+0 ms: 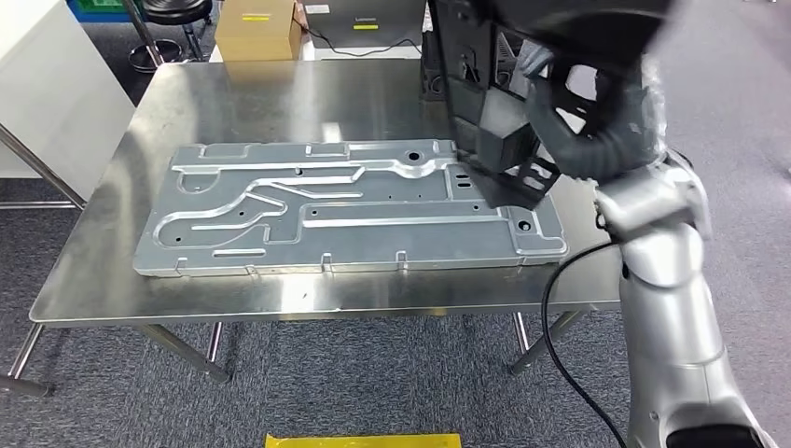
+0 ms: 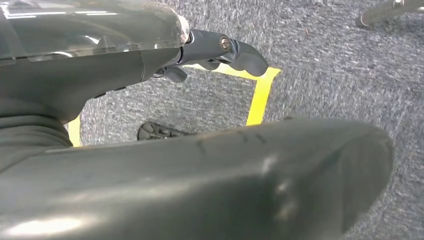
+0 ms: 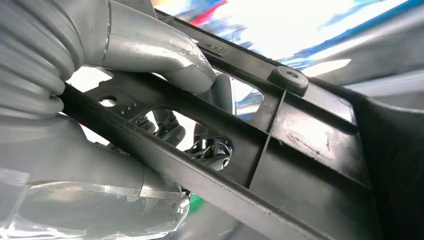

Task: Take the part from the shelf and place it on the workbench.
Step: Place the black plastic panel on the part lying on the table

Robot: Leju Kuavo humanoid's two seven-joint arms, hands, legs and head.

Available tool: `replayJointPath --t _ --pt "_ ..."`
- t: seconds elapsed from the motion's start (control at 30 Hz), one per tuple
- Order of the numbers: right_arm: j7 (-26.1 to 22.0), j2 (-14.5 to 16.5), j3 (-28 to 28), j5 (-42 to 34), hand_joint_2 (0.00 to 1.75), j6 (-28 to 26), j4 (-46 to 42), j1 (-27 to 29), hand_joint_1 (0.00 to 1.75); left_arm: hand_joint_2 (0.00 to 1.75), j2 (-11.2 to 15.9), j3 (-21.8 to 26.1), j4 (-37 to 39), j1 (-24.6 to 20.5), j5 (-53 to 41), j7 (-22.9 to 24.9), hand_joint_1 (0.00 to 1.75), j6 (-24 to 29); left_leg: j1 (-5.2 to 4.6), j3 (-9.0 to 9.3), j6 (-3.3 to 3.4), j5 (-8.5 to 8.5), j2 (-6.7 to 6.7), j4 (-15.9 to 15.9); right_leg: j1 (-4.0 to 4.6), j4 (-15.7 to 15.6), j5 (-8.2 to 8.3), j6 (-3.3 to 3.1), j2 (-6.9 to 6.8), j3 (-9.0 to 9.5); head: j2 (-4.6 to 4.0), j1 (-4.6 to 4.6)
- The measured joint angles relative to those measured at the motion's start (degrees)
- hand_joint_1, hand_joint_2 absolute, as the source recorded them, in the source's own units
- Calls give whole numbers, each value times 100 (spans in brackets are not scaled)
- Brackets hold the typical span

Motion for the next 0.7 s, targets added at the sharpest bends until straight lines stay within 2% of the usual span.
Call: replayJointPath --t 0.07,0.1,0.17,0.2,0.23,0.27,0.33,0.37,0.4,0.5,0.57,0.6,0.67,0.7 --pt "283 15 104 815 175 -311 735 -251 171 0 5 18 0 -10 -40 -33 0 -42 -2 -80 -51 -134 6 192 -32 -73 25 -52 -13 49 0 -7" --pt "413 26 195 1203 175 -432 1135 -393 171 0 10 22 0 -12 -65 -49 0 -64 0 -208 -69 -276 8 456 -45 -97 32 -76 -21 68 0 -11" --pt "635 60 430 1918 175 -615 1912 -648 171 0 16 23 0 -11 -115 -62 0 -87 8 -589 -96 -590 12 1195 -31 -96 20 -109 -26 73 0 -16" --pt "744 92 573 2258 175 -690 2294 -756 171 0 20 24 0 -12 -140 -59 0 -88 10 -753 -108 -662 13 1481 -24 -91 12 -116 -26 74 0 -16" --pt "850 133 718 2589 175 -758 2646 -854 171 0 20 24 0 -16 -162 -52 0 -89 12 -846 -120 -646 14 1612 -22 -84 2 -120 -25 76 -1 -17" --pt "960 189 882 2946 175 -835 3029 -958 171 0 21 24 0 -26 -187 -40 0 -88 16 -832 -129 -519 16 1517 -23 -71 -12 -116 -22 79 -1 -17" --pt "1133 335 1199 3539 175 -979 3748 -1170 171 0 23 24 0 -57 -227 -10 0 -82 30 -560 -131 -100 23 832 -28 -15 -67 -87 -14 82 -1 -17" --pt "1201 422 1356 3799 175 -1038 4090 -1276 171 0 24 24 0 -73 -245 4 0 -79 26 -398 -122 54 24 463 -20 31 -101 -62 -8 69 0 -20" --pt "1251 516 1502 4006 175 -1064 4385 -1372 171 0 25 25 0 -85 -263 16 0 -76 21 -291 -99 132 24 223 -13 68 -125 -37 -4 51 0 -21" --pt "1383 801 1903 4463 175 -975 5081 -1563 171 0 25 26 0 -98 -297 25 0 -76 2 -234 -11 123 17 101 -4 96 -152 29 1 25 0 -25" --pt "1452 1000 2108 4627 175 -832 5453 -1633 171 0 24 26 0 -102 -313 22 0 -82 18 -190 44 126 18 56 -15 225 -250 83 -6 -15 0 -19" --pt "1472 1094 2190 4686 175 -746 5621 -1673 171 0 24 26 0 -109 -325 20 0 -88 30 -166 71 125 20 36 -23 419 -355 111 -9 -104 0 -16" --pt "1499 1275 2366 4809 175 -549 5951 -1739 171 0 25 28 0 -128 -342 4 0 -119 33 -132 109 105 25 28 -42 1132 -642 152 -15 -479 0 -11" --pt "1503 1348 2455 4864 175 -471 6087 -1747 171 0 26 32 0 -136 -344 -13 0 -142 32 -118 121 93 24 28 -53 1457 -726 164 -15 -667 0 -11"
